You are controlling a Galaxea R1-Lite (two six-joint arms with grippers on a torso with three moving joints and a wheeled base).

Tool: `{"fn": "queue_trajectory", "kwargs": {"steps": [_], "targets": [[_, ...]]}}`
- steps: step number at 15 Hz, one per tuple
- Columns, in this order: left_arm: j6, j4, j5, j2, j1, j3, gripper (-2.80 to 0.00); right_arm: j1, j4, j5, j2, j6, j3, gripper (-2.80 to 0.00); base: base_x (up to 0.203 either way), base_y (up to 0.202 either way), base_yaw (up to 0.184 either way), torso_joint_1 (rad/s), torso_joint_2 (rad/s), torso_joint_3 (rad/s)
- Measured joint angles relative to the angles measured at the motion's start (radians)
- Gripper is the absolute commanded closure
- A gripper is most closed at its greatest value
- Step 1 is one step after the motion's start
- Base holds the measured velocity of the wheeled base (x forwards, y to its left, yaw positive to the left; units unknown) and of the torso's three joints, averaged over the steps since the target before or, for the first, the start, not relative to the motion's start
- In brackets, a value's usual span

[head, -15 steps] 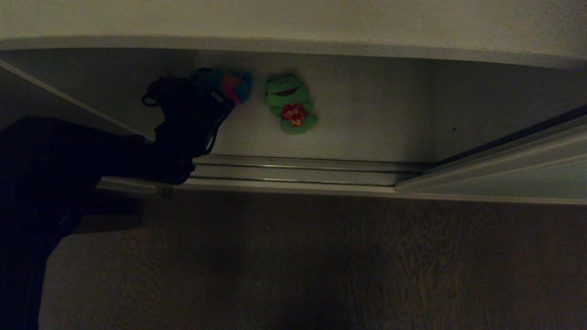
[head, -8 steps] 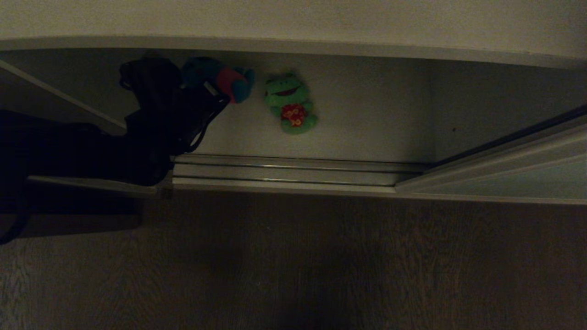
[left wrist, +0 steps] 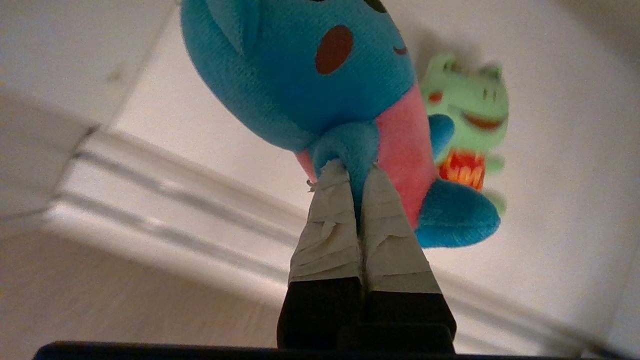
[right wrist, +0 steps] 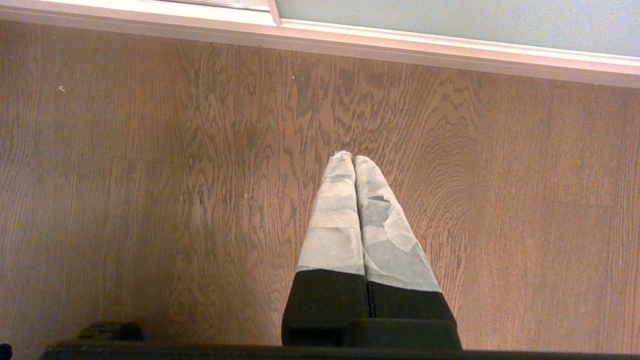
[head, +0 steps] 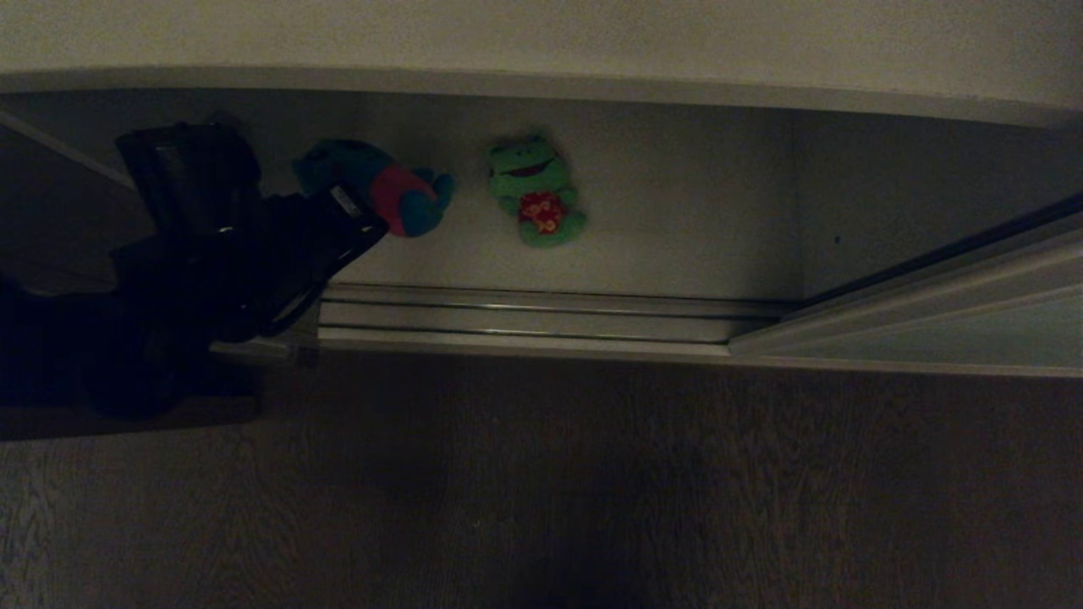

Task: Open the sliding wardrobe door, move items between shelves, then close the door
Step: Place the blue doll on the higher shelf

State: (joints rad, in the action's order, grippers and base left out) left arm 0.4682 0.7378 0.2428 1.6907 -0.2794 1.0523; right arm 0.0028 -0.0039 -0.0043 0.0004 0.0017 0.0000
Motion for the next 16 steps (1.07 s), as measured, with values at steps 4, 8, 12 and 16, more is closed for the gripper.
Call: {"fn": "queue_trajectory", "kwargs": {"steps": [4,8,12,16], "targets": [[-0.064,-0.073,-0.005,-0.152,-0.023,-0.163,0.00,0.000,0.000,0.000,0.000,0.000,0.000,0.00,0.000,0.000,0.000,0.000,0.00,0.000],[-0.075,-0.207,-0.011,-0.321,-0.033,-0.314,0.00,0.000,-0.001,0.000,0.000,0.000,0.000,0.00,0.000,0.000,0.000,0.000,0.00,0.000],[-0.112,-0.430,-0.030,-0.507,-0.033,-0.372,0.00,0.000,0.000,0.000,0.000,0.000,0.000,0.00,0.000,0.000,0.000,0.000,0.00,0.000],[-0.159,-0.669,-0.040,-0.712,-0.031,-0.417,0.00,0.000,0.000,0.000,0.000,0.000,0.000,0.00,0.000,0.000,0.000,0.000,0.00,0.000]]}}
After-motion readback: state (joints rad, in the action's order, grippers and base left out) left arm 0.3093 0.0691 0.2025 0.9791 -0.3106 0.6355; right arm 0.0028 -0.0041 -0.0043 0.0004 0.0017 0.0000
